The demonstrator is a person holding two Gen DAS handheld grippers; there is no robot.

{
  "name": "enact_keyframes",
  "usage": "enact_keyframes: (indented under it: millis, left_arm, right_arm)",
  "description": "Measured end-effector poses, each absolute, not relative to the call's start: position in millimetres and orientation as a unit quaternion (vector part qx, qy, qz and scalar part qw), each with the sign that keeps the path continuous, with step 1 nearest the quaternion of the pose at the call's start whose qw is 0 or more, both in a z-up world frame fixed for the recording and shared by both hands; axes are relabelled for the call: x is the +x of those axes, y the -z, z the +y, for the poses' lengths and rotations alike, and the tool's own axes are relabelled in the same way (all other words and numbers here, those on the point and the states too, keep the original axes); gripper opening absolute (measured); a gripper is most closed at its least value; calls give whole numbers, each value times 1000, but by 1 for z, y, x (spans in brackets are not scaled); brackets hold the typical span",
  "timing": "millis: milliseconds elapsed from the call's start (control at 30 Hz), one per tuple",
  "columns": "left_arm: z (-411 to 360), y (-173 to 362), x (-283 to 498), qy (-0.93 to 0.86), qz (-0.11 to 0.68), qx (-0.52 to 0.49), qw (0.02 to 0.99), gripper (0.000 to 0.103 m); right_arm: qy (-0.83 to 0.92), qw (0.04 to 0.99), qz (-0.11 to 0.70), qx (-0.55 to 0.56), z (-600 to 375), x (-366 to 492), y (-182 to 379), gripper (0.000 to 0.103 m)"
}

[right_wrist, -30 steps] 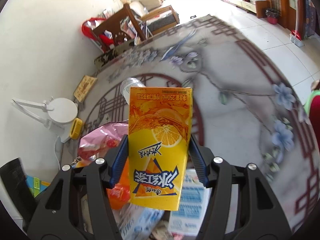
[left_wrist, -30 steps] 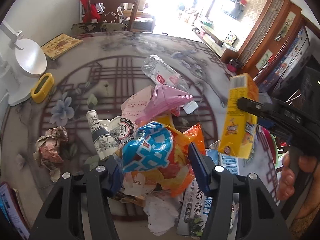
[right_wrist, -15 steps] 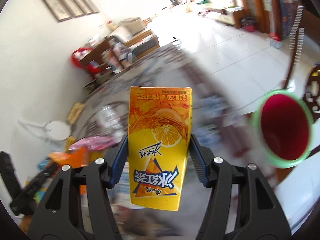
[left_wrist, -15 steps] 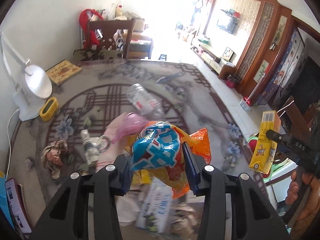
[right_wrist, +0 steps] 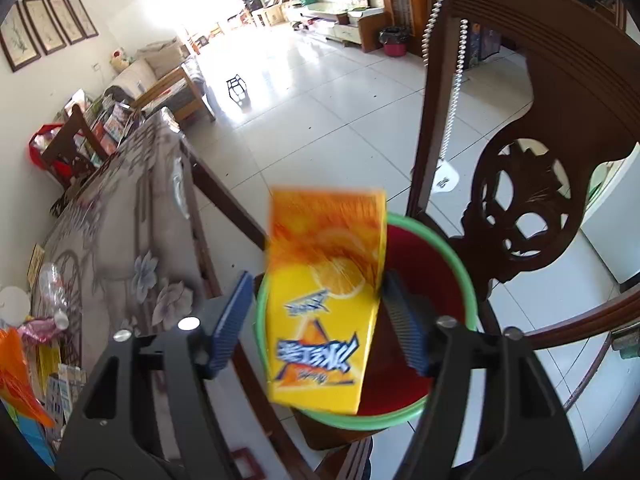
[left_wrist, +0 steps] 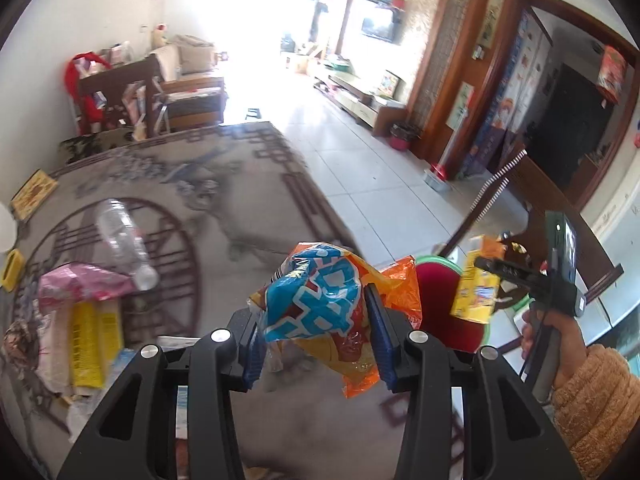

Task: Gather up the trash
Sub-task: 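Drop the carton into the red bin with the right tool while the left drops the bag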

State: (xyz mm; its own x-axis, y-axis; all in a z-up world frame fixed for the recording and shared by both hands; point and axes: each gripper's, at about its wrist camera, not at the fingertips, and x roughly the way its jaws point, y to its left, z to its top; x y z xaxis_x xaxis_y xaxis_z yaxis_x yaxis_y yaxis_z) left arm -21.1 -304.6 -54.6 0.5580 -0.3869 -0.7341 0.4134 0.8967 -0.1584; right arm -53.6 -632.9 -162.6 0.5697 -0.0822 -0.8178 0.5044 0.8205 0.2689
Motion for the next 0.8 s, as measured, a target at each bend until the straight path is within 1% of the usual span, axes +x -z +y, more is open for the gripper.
enact_keyframes:
  millis: [33,200,433,567,600,633,667,700,800]
  left_arm:
    - [-320,58,-20,237,416,20,878,41]
    - [-379,81,-11,287,431,37,855,41]
    - [-464,110,-4,348,439,62,826,41]
    - [-499,119,-6,369,433,83,818,43]
    - [-507,121,-7,372,429,90,818,47]
    - [-513,122,-8,373,427,96,818,53]
    - [-519,124,-8,370,423,106,820,76]
    - [-521,124,-8,365,419,111,824,88]
    - [-513,119,-8,359,416,104,829,88]
  right_arm:
    - [176,853,422,251,-639,-58,160,75]
    - [189,850,408,276,-652,-97,148,76]
    - [237,843,423,233,-657,-157,140,77]
    - [251,843,421,222,-656,-179,133,77]
    - [253,843,420,222,-656,-182,132,77]
    - [255,843,419,223,-656,-186,130,77]
    - [256,843,417,223,-655,-188,130,77]
    - [256,844,417,222,-654,-190,128,77]
    - [257,848,412,213,-650,-191,122,77]
